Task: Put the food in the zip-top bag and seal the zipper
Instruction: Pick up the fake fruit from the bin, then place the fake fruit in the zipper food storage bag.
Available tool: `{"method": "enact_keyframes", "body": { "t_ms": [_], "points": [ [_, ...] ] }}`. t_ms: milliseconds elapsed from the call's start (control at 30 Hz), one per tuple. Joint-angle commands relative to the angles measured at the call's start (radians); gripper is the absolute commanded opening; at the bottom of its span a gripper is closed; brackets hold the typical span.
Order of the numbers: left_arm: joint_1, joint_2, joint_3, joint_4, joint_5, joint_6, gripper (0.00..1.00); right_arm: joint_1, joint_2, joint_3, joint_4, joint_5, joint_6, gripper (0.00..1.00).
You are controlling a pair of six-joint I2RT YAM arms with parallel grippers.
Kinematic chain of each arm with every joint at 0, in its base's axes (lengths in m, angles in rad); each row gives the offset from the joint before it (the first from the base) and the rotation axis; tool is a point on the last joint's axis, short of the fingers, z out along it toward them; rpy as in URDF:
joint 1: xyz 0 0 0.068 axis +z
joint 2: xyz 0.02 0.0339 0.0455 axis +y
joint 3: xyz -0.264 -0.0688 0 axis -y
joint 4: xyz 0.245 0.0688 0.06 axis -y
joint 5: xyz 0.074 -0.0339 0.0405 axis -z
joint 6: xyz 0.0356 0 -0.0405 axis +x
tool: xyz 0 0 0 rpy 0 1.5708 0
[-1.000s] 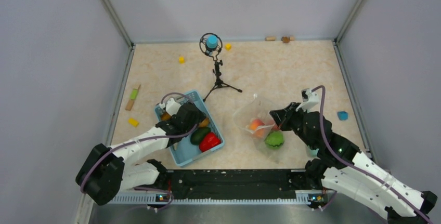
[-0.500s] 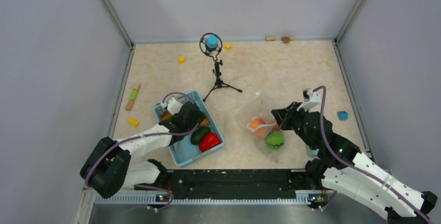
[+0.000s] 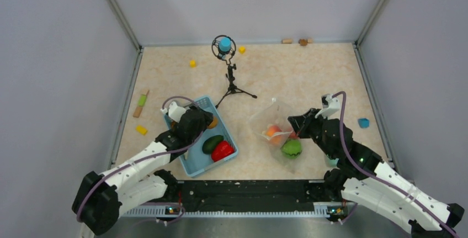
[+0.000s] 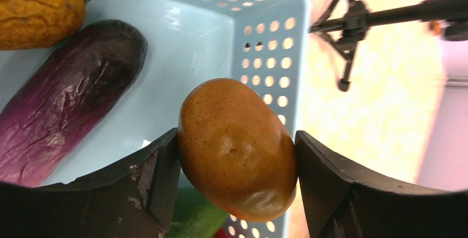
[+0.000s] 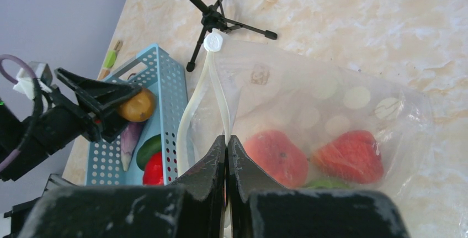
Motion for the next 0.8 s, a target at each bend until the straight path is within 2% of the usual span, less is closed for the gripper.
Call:
{"method": "enact_keyframes", "body": {
  "t_ms": [0, 167, 267, 400, 467, 600, 767],
  "points": [
    [0.004, -0.121, 0.011, 0.005, -0.061, 0.064, 0.42, -0.006, 0.003, 0.023, 0.002, 0.008, -0.009, 0.00],
    [0.004, -0.244, 0.023, 0.059, -0.054, 0.176, 0.42, -0.006, 0.006, 0.025, 0.002, 0.002, -0.008, 0.00],
    [0.005, -0.287, 0.012, 0.167, 0.031, 0.287, 0.40, -0.006, 0.007, 0.023, 0.008, -0.013, -0.007, 0.00],
    [0.003, -0.271, 0.021, 0.301, 0.182, 0.423, 0.39, -0.006, 0.013, 0.022, 0.017, -0.033, -0.008, 0.00],
    [0.004, -0.244, 0.028, 0.371, 0.299, 0.478, 0.39, -0.006, 0.015, 0.019, 0.024, -0.038, -0.009, 0.00],
    [0.003, -0.140, 0.072, 0.472, 0.632, 0.580, 0.38, -0.006, 0.020, 0.017, 0.037, -0.062, -0.016, 0.00],
    [-0.009, 0.038, 0.150, 0.588, 1.039, 0.610, 0.38, -0.006, 0.021, 0.014, 0.045, -0.071, -0.019, 0.00]
  ]
}}
